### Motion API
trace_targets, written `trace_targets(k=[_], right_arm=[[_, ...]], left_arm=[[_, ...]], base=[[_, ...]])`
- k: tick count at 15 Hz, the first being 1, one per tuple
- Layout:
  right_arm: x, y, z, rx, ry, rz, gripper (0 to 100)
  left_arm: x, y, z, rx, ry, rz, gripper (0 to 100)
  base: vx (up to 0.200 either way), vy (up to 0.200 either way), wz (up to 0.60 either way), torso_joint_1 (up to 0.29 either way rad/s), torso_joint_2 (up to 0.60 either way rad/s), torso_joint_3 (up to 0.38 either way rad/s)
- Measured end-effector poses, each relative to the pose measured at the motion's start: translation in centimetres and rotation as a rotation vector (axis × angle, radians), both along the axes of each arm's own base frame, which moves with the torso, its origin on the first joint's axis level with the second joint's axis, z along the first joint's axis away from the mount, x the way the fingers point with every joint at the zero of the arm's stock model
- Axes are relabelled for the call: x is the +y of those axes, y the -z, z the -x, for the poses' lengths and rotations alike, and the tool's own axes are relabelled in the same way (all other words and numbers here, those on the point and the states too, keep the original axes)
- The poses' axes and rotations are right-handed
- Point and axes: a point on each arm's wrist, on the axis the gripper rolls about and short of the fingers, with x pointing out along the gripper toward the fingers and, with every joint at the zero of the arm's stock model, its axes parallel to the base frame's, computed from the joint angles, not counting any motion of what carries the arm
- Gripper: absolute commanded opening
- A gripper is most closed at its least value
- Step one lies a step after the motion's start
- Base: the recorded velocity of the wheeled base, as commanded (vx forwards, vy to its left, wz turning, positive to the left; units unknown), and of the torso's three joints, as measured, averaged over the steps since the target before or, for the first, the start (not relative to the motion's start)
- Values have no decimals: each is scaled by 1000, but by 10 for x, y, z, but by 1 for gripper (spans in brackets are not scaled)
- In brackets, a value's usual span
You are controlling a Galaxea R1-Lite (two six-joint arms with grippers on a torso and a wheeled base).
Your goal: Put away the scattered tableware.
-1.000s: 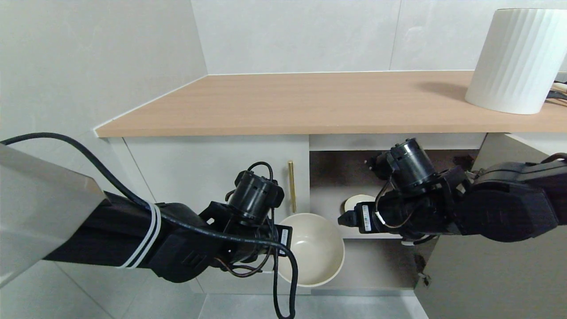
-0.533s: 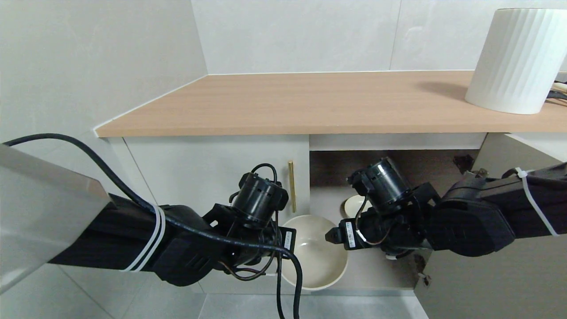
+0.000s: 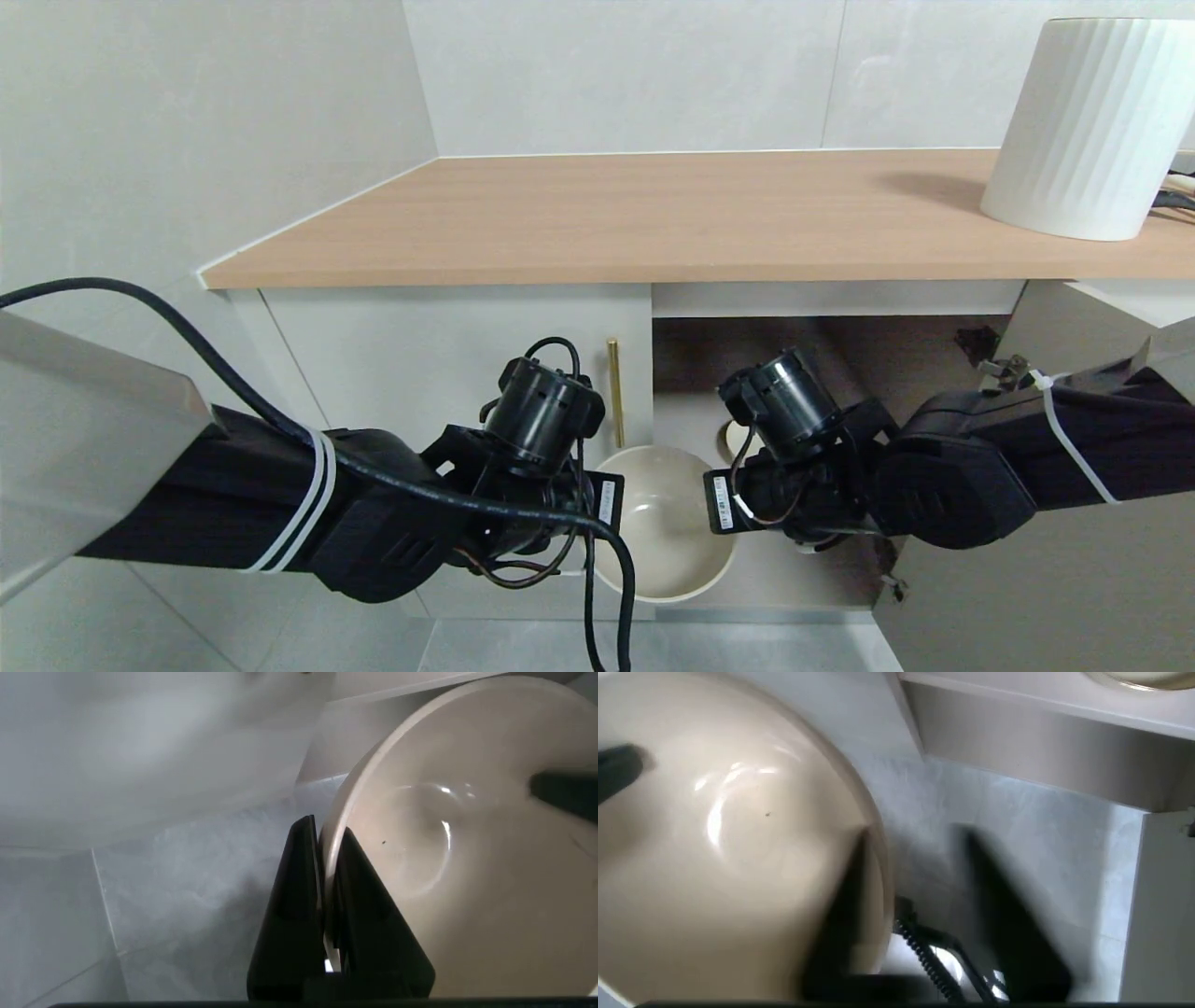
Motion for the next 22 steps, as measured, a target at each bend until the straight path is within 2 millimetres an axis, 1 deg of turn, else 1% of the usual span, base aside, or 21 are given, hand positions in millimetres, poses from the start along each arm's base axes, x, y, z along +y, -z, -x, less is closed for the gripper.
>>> trace_targets(k=[6, 7, 10, 13, 14, 18, 20, 22], right_arm=[[1, 3, 0, 6, -2, 6, 0], [1, 3, 0, 6, 0, 8, 0], [-1, 6, 1, 16, 13, 14, 0], [-12, 11, -6, 44, 83, -2, 0], [-20, 12, -13, 51, 122, -9, 0], [-63, 17, -54, 49, 328, -31, 0], [-78, 20, -75, 28, 416, -28, 0], [-88, 23, -92, 15, 478, -42, 0]], left_arm=[[0, -1, 0, 0, 0, 0, 0], [1, 0, 0, 0, 1, -1, 100], [1, 0, 0, 1, -2, -3, 100], [2, -2, 2, -3, -1, 0, 100], [3, -3, 2, -3, -2, 0, 100], [6, -8, 2, -14, -9, 8, 100], [7, -10, 2, -18, -13, 11, 100], [8, -10, 2, -19, -13, 13, 100]], base=[[0, 0, 0, 0, 0, 0], [0, 0, 0, 0, 0, 0], [0, 0, 0, 0, 0, 0], [0, 0, 0, 0, 0, 0], [0, 0, 0, 0, 0, 0], [0, 0, 0, 0, 0, 0], [0, 0, 0, 0, 0, 0], [0, 0, 0, 0, 0, 0]])
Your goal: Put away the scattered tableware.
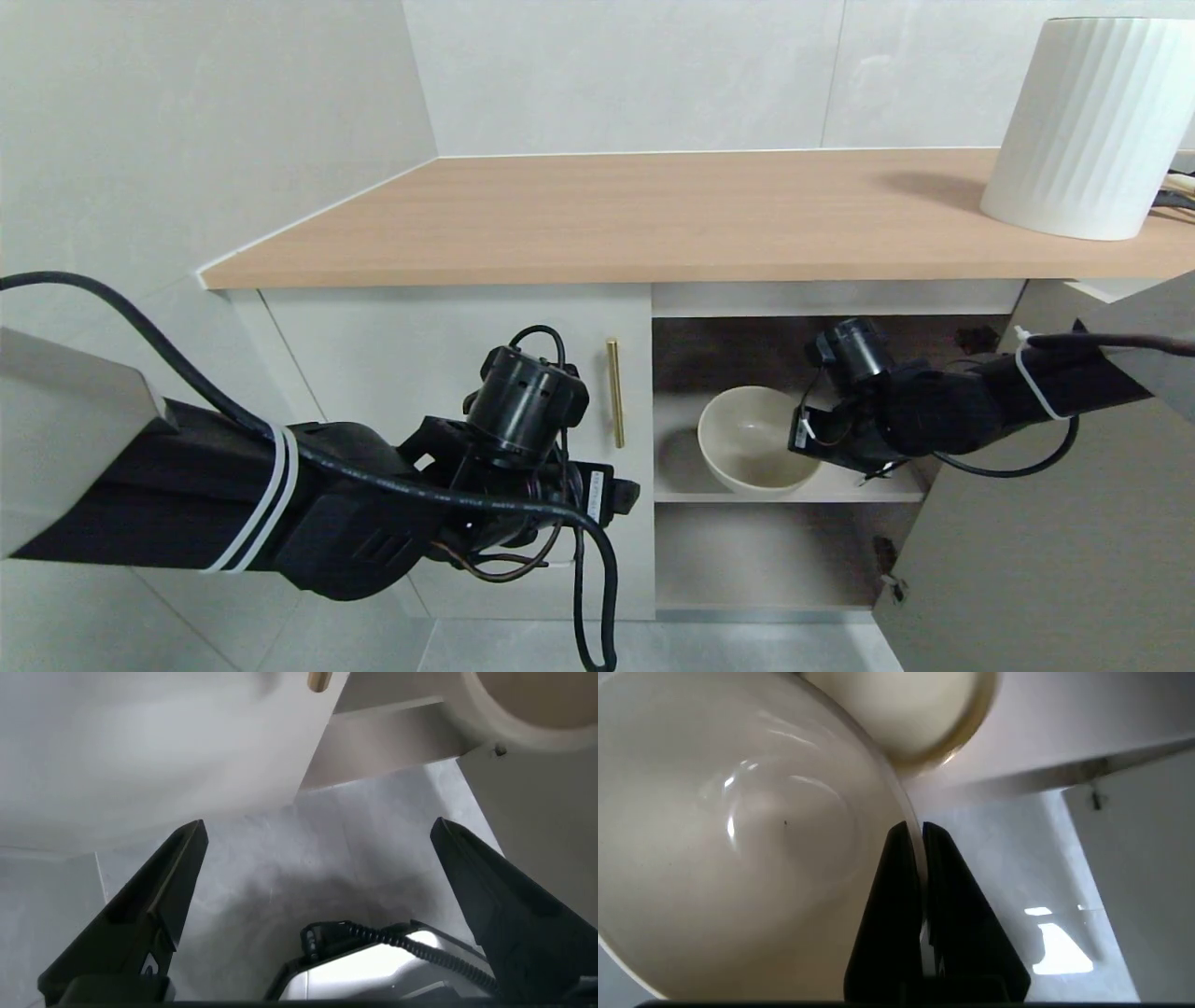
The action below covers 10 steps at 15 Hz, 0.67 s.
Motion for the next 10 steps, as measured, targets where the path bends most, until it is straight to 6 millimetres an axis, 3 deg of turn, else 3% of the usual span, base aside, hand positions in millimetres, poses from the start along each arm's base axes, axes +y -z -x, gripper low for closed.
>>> trace_targets(k=[7, 10], right_arm=[[-25, 27, -49, -11, 154, -13, 0], [-34, 34, -59, -9, 182, -15, 0]], left_arm=[[0, -1, 0, -2, 0, 2, 100], [0, -1, 0, -2, 0, 2, 100]], base=[[0, 0, 0, 0, 0, 0], [0, 0, 0, 0, 0, 0]])
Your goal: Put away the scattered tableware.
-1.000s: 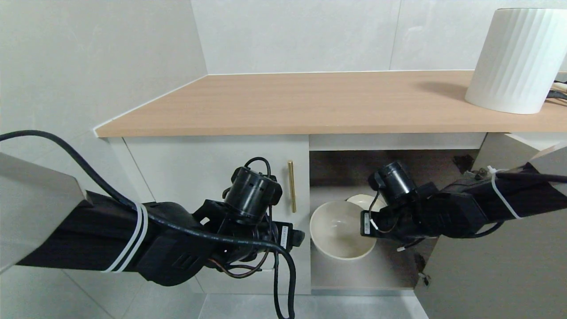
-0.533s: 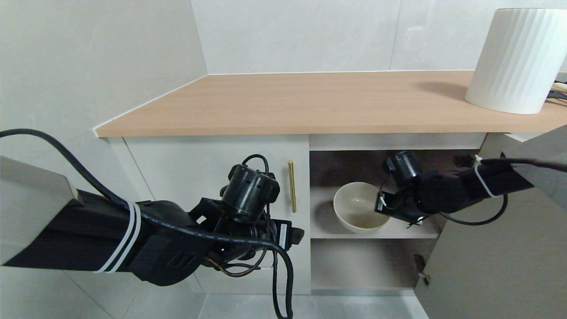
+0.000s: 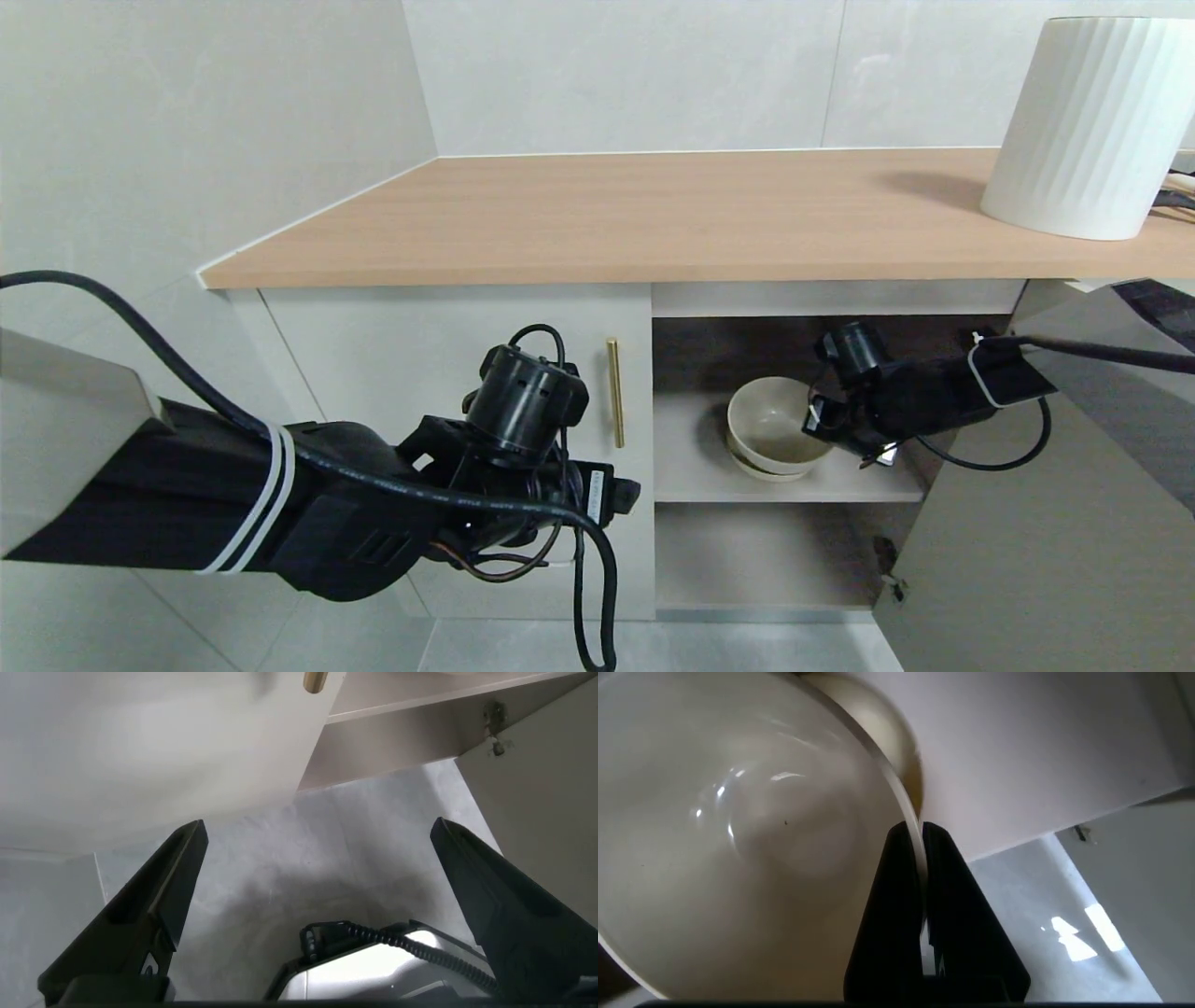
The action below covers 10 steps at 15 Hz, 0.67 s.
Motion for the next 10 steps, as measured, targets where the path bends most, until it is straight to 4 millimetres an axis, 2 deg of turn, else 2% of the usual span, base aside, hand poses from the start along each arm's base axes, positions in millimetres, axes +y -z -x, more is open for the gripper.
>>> trace_targets(k=[10], right_arm=[[4, 16, -19, -11, 3, -2, 0]], left_arm=[[0, 0, 0, -1, 0, 1, 100]], base=[[0, 0, 0, 0, 0, 0]])
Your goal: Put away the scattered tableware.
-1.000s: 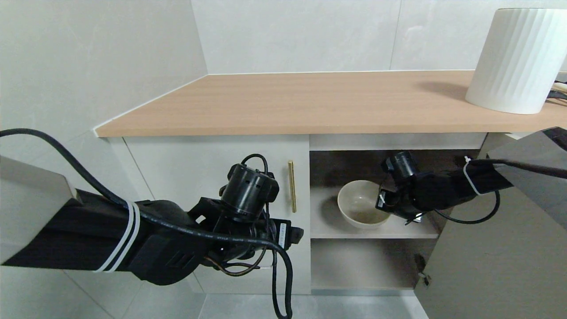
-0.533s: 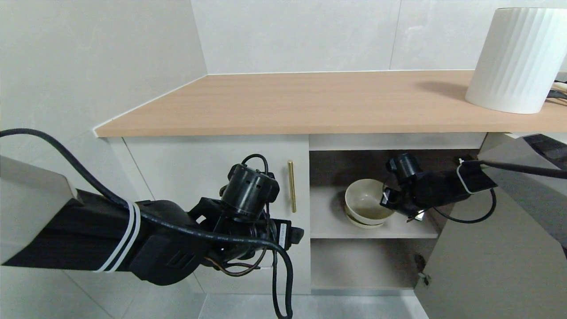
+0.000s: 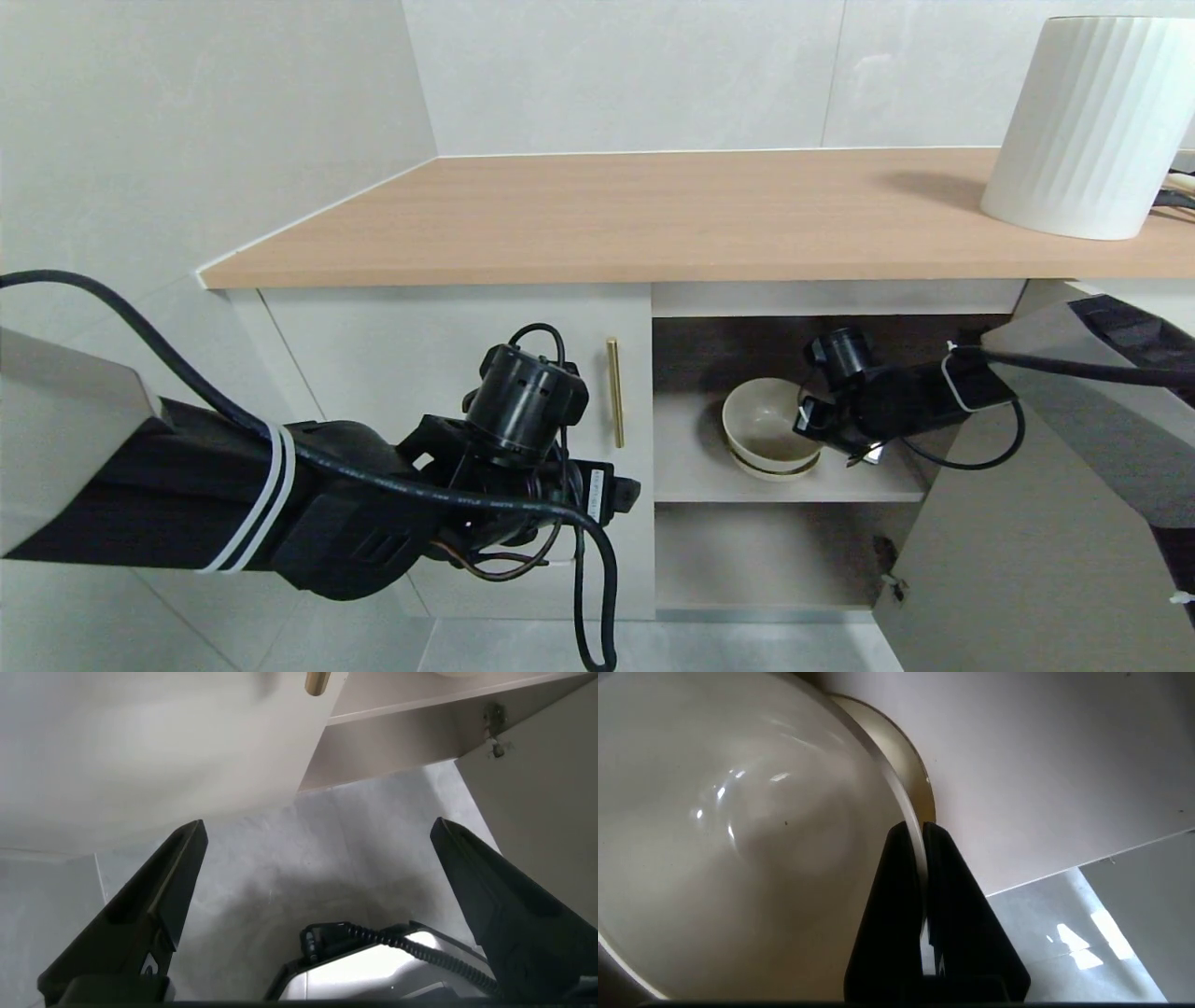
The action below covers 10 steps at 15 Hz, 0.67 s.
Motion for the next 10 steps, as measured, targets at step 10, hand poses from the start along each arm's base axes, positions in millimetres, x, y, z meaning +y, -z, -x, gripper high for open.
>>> trace_targets(k=[10], right_arm=[[-4, 5, -7, -2, 13, 2, 0]], left_arm=[[0, 0, 0, 0, 0, 0, 100]], base=[[0, 0, 0, 0, 0, 0]])
